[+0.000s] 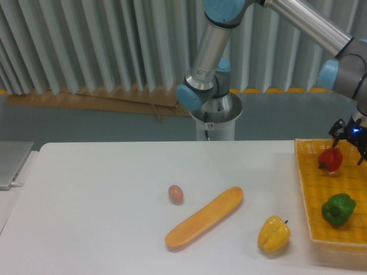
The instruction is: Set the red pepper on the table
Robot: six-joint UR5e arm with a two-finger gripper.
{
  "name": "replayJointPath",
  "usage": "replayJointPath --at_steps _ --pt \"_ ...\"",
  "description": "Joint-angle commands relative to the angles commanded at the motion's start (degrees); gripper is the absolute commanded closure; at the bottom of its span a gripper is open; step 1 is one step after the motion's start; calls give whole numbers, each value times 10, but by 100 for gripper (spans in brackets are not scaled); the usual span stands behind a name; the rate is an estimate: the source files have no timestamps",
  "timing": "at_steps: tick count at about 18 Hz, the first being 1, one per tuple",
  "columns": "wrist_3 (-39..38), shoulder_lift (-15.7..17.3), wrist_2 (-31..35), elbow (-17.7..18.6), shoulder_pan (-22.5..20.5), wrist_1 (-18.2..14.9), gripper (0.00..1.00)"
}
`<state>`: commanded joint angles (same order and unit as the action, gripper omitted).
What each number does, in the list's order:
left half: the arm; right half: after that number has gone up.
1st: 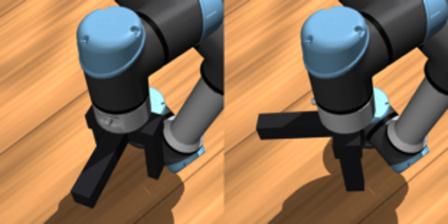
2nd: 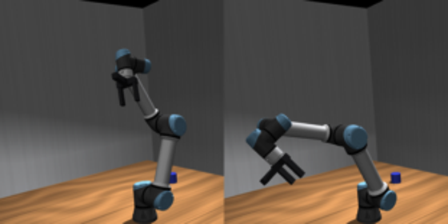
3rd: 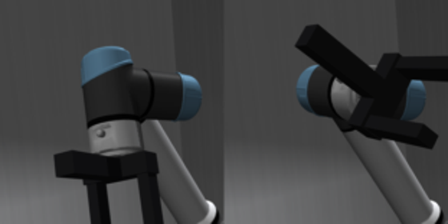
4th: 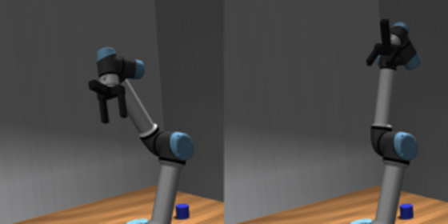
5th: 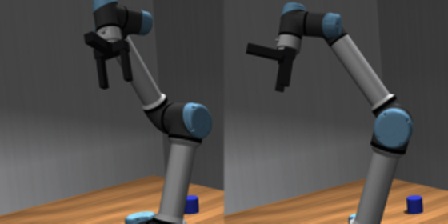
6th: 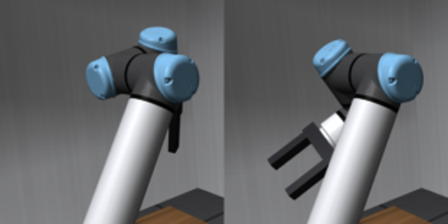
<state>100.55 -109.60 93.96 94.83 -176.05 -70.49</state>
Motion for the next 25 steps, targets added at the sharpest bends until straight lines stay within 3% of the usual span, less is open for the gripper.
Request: replayJointPath --at_steps 9,14,18,19,22,25 --pt "1 7 -9 19 15 -8 0" --pt "1 8 -11 33 26 -42 0" --pt "12 18 -9 33 20 -40 0" --pt "15 18 -9 30 18 -40 4" --pt "27 18 -6 28 11 -39 35" --pt "25 16 -7 25 13 -37 38"
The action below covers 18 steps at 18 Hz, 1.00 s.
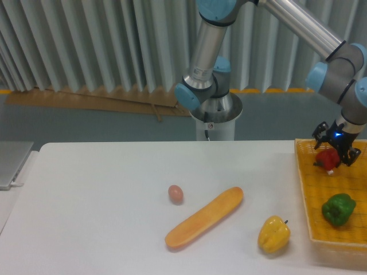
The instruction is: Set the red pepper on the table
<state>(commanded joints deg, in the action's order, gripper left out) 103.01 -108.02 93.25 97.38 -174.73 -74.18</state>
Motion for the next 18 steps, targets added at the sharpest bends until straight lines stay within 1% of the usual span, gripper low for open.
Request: replayJointPath --at_steps 1,4,10,12,15,17,18 --pt "-3 -1 -1 0 -2 1 49" --pt "-5 -2 0 -1 0 1 53" --pt "-8 3 -3 -14 9 -7 53" --pt "-21 3 -4 -21 23 -18 53" --pt "-33 5 -5 -26 38 -21 53" --pt "-34 12 -22 -30 46 -39 53" --pt "-35 19 -41 -32 46 -48 53"
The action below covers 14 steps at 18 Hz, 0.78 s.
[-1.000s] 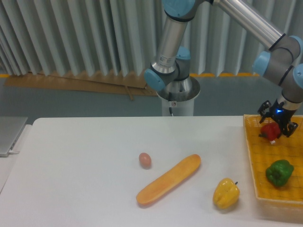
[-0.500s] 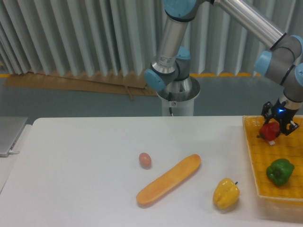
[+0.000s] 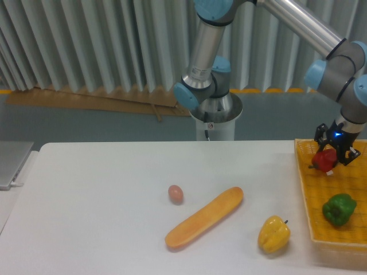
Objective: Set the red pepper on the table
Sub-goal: 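Lift the red pepper out of the basket and carry it over the table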
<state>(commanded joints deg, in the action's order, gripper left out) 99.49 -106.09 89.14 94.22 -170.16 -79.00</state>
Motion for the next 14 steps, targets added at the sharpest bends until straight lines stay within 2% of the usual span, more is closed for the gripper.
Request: replayJointPath --at_steps 4,11,14 --pt "-3 21 -26 -18 14 -57 52" --pt "-68 47 -38 -26 73 -91 52" --pt "-110 50 -54 -31 97 -93 52"
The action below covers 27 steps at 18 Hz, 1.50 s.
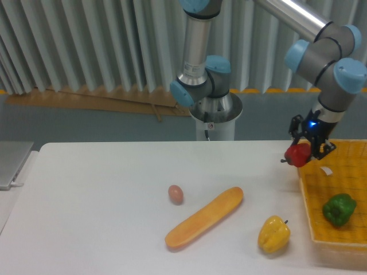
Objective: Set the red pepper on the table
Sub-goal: 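Lift the red pepper out of the basket and carry it over the table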
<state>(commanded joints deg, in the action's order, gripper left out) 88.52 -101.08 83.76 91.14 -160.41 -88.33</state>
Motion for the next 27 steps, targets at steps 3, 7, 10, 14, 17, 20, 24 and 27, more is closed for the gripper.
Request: replayJointPath --at_steps 3,7,10,14,17,20,24,27 --pt "-26 2 -1 -1 23 1 52" --pt "-75 1 -1 -9 63 2 52" --pt "-102 -2 -2 -11 96 4 52" --pt "-135 -6 -3 -27 132 6 52" --pt "-175 -17 -1 -39 155 6 52" --pt "-186 -25 2 -41 173 16 52" --pt "-185 -54 2 -75 180 38 52" --pt "-185 -69 2 -80 186 86 52"
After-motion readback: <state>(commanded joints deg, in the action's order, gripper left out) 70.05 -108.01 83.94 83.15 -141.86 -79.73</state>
